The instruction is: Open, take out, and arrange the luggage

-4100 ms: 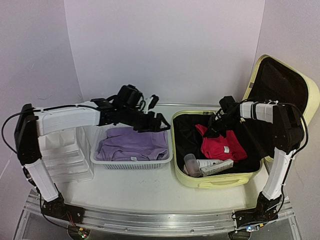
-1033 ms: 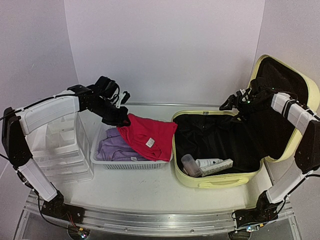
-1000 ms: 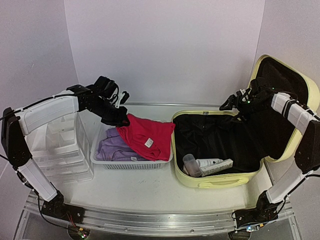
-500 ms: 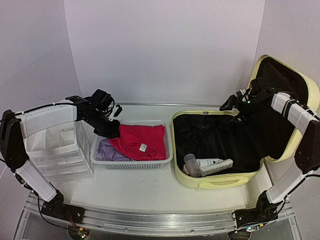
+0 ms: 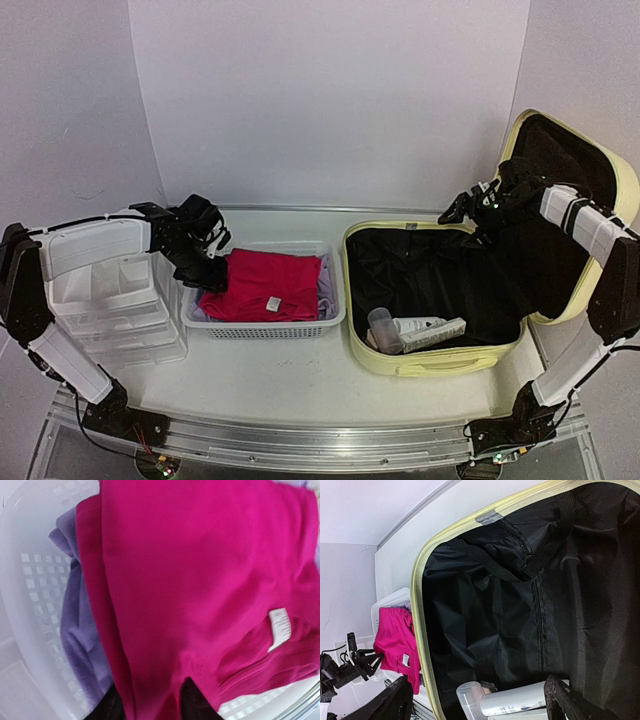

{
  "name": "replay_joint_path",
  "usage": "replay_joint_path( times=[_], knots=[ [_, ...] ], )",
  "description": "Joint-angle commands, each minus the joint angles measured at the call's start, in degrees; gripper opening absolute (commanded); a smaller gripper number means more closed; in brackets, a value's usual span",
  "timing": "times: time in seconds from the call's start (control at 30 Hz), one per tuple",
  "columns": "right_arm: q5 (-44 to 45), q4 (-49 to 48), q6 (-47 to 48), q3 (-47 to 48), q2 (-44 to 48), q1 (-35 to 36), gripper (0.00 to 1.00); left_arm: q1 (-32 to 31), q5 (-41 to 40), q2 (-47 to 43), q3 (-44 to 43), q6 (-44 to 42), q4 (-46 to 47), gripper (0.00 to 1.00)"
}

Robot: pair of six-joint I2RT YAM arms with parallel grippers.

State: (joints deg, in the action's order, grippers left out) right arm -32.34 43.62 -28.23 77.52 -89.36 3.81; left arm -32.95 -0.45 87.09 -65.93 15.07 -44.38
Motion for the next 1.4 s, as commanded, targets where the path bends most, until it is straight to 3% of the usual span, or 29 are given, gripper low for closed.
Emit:
replay_joint_path(
  times=[0.0,0.03,0.1,0.33,0.47,0.6,0.77,0.93,1.13,1.37],
  knots=[
    [0.2,1.1,2.5,2.3,0.4,0.3,0.90,0.3,-4.4,-3.2,-1.1,2.4,-6.5,0.56],
    [0.6,2.1,3.5,2.4,0.5,0.2,0.90,0.3,-4.8,-5.0,-2.0,2.6,-7.3,0.65],
    [1.5,4.6,6.4,2.5,0.7,0.5,0.90,0.3,-4.7,-8.4,-3.9,2.5,-8.3,0.72],
    [4.7,11.6,14.3,2.6,2.3,3.6,0.96,0.3,0.9,-11.1,-11.1,0.7,-6.6,0.75],
    [5.7,12.7,14.9,1.7,2.9,4.9,0.96,0.3,7.5,-5.9,-12.3,0.9,-1.9,0.66],
    [6.3,13.1,14.9,1.5,3.1,7.5,0.96,0.4,8.9,-0.4,-11.7,2.2,1.1,0.53],
    [7.2,13.3,14.5,1.3,3.3,10.9,0.96,0.4,3.6,2.4,-2.4,6.7,3.0,0.45],
    [9.3,13.6,15.2,1.0,3.9,11.6,0.97,-0.9,2.3,-0.9,6.1,9.9,4.6,0.43],
    [13.6,14.7,17.0,2.1,5.4,11.6,0.98,-2.2,6.5,-4.6,6.5,9.1,5.0,0.54],
    [17.2,17.7,19.0,4.5,6.8,11.6,0.98,-2.4,6.6,-8.4,-5.3,1.7,5.0,0.72]
  ],
)
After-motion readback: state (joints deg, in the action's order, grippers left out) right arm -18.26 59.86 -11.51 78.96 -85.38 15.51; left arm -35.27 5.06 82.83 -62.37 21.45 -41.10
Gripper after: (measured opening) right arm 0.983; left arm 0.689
